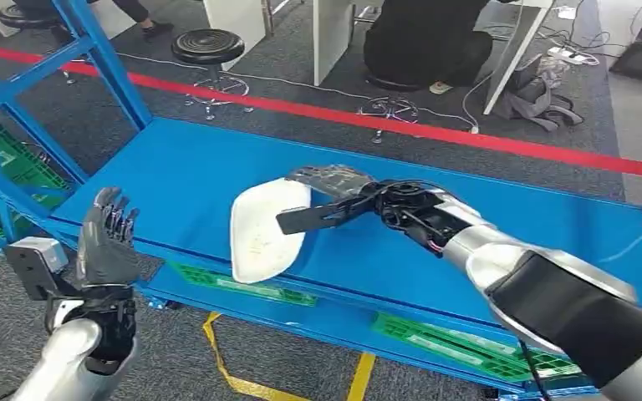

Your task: Take the parts from the cabinet and place them on the table.

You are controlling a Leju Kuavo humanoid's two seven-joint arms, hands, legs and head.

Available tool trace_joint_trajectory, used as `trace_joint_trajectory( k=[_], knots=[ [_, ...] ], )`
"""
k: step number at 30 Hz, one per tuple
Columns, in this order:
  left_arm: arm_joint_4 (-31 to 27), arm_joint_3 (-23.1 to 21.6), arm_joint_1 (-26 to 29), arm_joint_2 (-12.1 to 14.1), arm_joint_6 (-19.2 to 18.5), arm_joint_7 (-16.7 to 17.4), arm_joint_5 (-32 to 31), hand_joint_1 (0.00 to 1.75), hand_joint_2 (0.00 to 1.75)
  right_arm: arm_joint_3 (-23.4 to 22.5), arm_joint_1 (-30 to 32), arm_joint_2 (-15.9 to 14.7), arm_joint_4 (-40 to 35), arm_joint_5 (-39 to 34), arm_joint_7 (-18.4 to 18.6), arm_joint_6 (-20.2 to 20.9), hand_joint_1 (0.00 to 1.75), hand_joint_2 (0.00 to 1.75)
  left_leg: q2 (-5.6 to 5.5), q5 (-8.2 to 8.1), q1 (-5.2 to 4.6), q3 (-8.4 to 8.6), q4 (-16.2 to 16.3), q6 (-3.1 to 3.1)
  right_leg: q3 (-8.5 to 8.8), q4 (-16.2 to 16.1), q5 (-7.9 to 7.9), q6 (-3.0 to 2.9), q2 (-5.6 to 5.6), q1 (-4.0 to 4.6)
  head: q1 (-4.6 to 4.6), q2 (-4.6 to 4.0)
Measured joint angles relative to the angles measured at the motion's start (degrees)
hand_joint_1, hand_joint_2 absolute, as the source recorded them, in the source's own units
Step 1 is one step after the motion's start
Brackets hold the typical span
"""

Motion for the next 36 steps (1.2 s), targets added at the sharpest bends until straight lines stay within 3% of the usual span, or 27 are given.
trace_joint_trajectory(
  k=[17,24,25,36],
  knots=[
    [2.5,-0.3,-0.7,-0.9,-0.4,-1.4,1.2,0.0,0.0,0.4,2.9,4.0,1.0,4.0,-5.4,-1.0,0.0,1.75,0.03,0.0,0.03,0.0,0.0,0.0,-0.03,0.0,0.0,0.0,0.04,0.0,-0.05,0.0],
    [3.2,-0.4,-0.9,-1.1,-0.6,-1.7,1.3,0.0,0.0,0.5,3.1,4.2,1.3,4.9,-5.9,-1.0,0.0,1.75,0.03,0.0,0.02,0.0,0.0,0.0,-0.03,0.0,0.0,0.0,0.04,0.0,0.0,0.0],
    [3.2,-0.4,-0.9,-1.1,-0.6,-1.7,1.3,0.0,0.0,0.5,3.1,4.2,1.4,5.0,-5.9,-1.0,1.75,1.75,0.03,0.0,0.02,0.0,0.0,0.0,-0.03,0.0,0.0,0.0,0.04,0.0,-0.02,0.0],
    [3.3,-0.4,-0.9,-1.0,-0.9,-1.7,1.3,0.0,0.0,0.5,3.1,4.2,2.2,4.5,-5.9,0.3,1.75,1.75,0.04,0.0,0.03,0.0,0.0,0.0,-0.03,0.0,0.0,0.0,0.06,0.0,-0.04,0.0]
  ],
)
